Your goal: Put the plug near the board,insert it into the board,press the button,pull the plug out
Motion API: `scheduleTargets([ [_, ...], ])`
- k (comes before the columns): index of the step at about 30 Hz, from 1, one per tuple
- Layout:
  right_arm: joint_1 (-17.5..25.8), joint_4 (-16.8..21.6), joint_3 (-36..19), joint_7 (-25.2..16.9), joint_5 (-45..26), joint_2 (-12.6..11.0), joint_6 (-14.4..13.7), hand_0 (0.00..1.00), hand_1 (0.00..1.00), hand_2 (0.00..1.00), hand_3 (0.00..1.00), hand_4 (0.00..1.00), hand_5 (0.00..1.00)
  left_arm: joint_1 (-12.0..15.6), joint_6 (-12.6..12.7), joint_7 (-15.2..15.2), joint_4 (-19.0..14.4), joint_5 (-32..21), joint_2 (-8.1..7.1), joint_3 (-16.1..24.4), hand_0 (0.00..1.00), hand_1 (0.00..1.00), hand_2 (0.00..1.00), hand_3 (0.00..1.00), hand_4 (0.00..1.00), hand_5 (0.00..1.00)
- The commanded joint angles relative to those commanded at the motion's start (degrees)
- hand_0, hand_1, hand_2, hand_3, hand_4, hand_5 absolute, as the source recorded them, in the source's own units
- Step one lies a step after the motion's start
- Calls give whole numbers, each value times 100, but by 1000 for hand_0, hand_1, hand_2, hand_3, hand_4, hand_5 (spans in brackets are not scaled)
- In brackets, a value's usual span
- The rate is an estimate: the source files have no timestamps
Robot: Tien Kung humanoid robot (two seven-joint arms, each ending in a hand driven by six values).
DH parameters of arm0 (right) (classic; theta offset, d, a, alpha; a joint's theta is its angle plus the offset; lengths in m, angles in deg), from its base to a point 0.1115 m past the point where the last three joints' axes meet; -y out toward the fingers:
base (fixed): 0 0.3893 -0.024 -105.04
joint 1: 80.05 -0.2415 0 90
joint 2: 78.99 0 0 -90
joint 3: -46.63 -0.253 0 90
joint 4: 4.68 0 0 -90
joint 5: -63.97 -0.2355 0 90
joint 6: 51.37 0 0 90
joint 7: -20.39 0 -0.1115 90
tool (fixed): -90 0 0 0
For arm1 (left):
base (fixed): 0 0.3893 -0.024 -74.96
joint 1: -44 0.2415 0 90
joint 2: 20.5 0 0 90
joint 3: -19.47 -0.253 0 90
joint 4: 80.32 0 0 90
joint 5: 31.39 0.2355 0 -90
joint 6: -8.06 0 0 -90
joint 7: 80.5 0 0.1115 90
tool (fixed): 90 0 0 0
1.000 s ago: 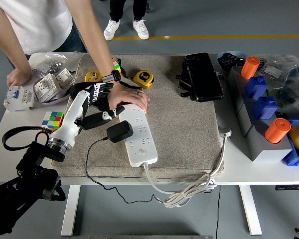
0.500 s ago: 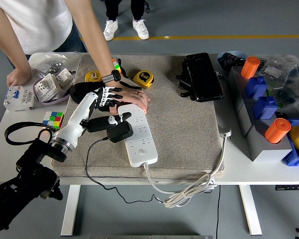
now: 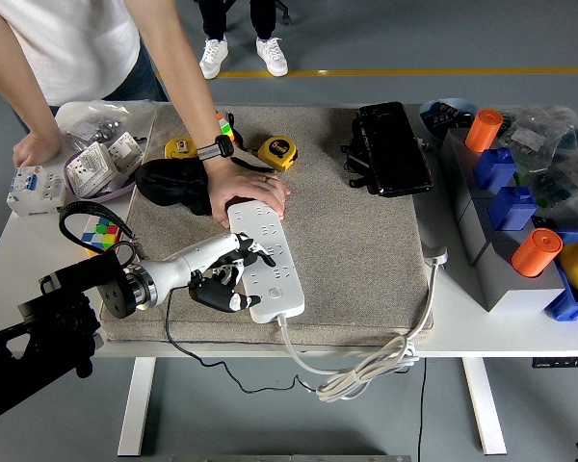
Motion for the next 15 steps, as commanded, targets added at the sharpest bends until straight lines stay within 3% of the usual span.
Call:
scheduleTargets([
  [15,29,11,-82,-3,24,10,4,621,675,679,569,845,488,-180,-262,235,-31,-13,-60,-474,49,56,138,871,779,2],
])
